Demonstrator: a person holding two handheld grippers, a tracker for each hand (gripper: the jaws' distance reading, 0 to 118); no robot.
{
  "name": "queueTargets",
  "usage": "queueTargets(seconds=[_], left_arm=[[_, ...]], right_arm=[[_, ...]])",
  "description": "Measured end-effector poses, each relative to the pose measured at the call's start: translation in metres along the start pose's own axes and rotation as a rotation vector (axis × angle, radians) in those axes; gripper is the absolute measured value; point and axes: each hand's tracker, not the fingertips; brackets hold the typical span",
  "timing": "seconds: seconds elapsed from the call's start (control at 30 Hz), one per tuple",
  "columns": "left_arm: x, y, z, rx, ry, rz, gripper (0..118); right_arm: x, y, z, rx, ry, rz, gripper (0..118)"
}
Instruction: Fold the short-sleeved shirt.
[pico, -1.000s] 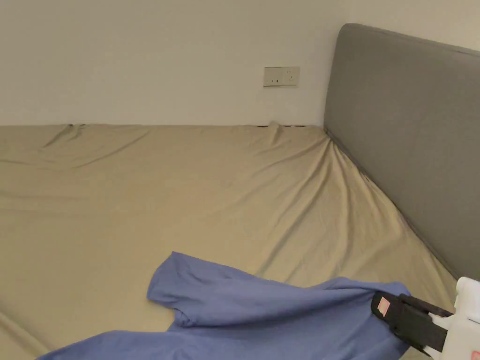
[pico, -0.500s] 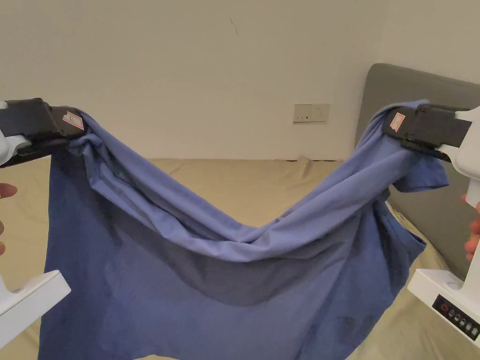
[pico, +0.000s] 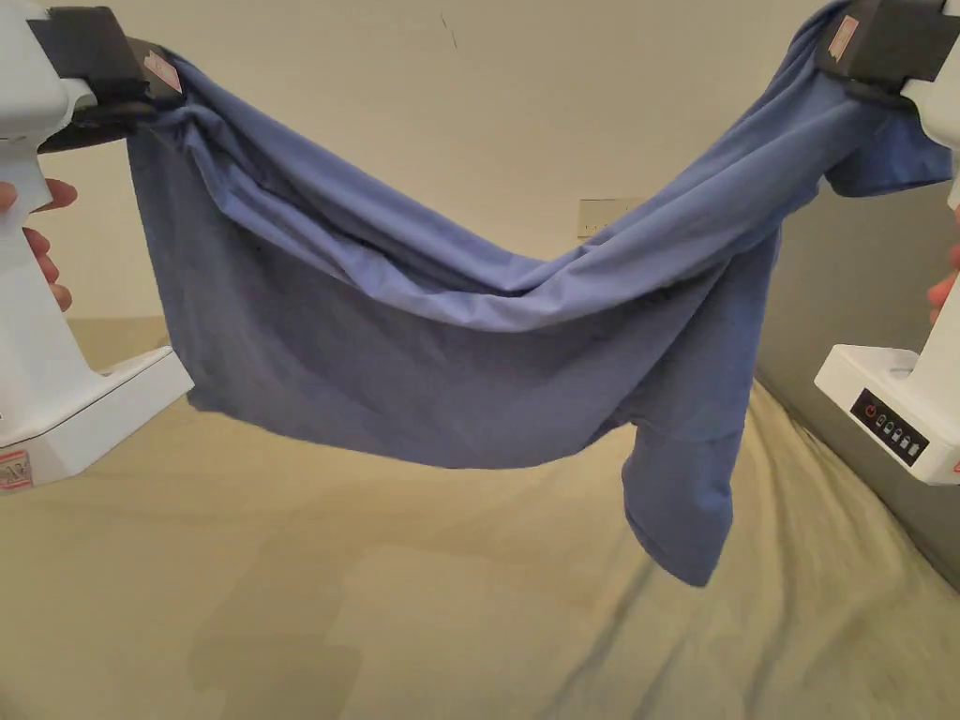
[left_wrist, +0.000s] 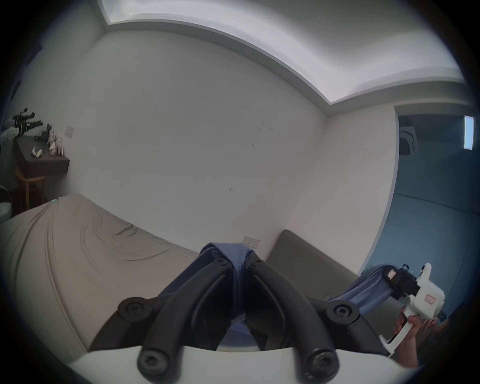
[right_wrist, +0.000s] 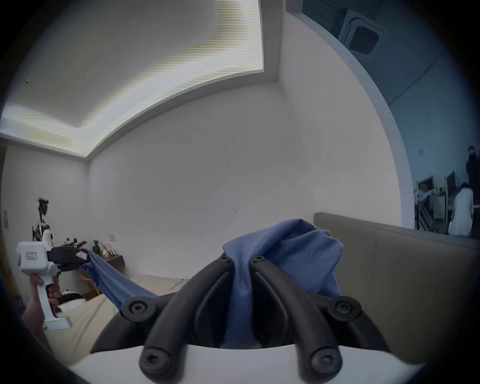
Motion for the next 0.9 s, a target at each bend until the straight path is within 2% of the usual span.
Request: queueTargets(seconds=[0.1, 0.2, 0.33, 0.5, 0.57, 0.67, 0.73, 0.77, 0.83, 0.9], left_arm=[[-0.002, -0.031, 0.003, -0.032, 0.018, -0.032, 8], [-0.013, -0.073, 0.019, -0.082, 0.078, -0.055, 8], [-0.025, -0.138, 0.072, -0.172, 0.128, -0.052, 8], [-0.036, -0.228, 0.171, -0.310, 0.249, -0.082, 8], [-0.042, -0.259, 0.210, -0.381, 0.304, -0.039, 8], [-0.066, -0.299, 0.254, -0.511, 0.348, 0.168, 8], [-0.083, -0.328, 0.273, -0.607, 0.406, 0.244, 8], [-0.089, -0.345, 0.280, -0.660, 0.451, 0.250, 8], [-0.099, -0.376, 0.288, -0.768, 0.516, 0.192, 8], [-0.108, -0.400, 0.289, -0.857, 0.571, 0.139, 8]], right_arm=[[-0.001, -0.029, 0.020, -0.012, -0.035, 0.039, 6], [0.004, -0.073, 0.042, -0.085, -0.056, 0.030, 6], [0.006, -0.145, 0.101, -0.218, -0.092, -0.033, 6], [0.003, -0.222, 0.189, -0.398, -0.160, -0.133, 6], [0.002, -0.243, 0.225, -0.467, -0.197, -0.170, 6], [0.005, -0.270, 0.264, -0.605, -0.239, -0.204, 6], [0.008, -0.288, 0.281, -0.708, -0.247, -0.204, 6], [0.011, -0.300, 0.288, -0.768, -0.262, -0.205, 6], [0.018, -0.318, 0.295, -0.890, -0.280, -0.261, 6], [0.026, -0.341, 0.295, -1.009, -0.311, -0.256, 6]])
